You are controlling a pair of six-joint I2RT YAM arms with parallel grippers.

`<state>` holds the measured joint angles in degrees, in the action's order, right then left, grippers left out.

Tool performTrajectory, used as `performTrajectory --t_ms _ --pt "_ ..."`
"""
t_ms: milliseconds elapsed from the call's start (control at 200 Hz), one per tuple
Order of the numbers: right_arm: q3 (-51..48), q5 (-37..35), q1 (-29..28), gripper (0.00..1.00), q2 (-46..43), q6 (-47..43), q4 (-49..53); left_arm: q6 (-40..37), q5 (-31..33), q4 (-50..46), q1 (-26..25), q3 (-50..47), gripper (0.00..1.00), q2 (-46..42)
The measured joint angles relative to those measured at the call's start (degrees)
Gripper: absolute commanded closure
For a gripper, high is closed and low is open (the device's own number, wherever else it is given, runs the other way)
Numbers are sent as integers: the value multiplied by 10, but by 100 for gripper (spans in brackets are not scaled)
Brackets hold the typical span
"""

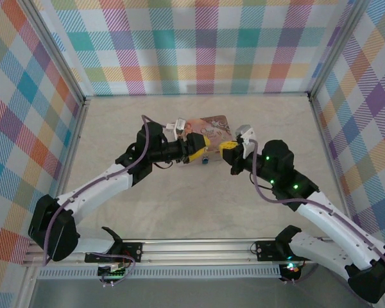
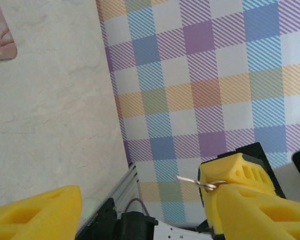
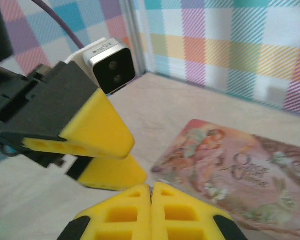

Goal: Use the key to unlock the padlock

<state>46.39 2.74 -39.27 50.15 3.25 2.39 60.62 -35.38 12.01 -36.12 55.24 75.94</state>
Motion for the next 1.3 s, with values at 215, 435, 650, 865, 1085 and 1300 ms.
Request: performTrajectory --t_ms 215,435,650,865,1085,1300 --pt "-8 -72 -49 100 3 -91 -53 55 -6 34 -5 17 24 3" --pt "-23 -104 -79 100 9 -140 -87 91 -24 62 -14 28 41 23" --pt "-38 -120 -97 100 12 -178 -105 106 -32 64 -15 36 62 28" --pt "-46 -141 -117 100 15 -217 -121 106 -38 66 -15 40 82 28" --pt "-47 -161 -131 100 14 -245 -134 105 -42 63 -12 40 100 30" --pt "-47 -175 -133 61 9 -226 -115 69 -40 38 -7 40 100 27"
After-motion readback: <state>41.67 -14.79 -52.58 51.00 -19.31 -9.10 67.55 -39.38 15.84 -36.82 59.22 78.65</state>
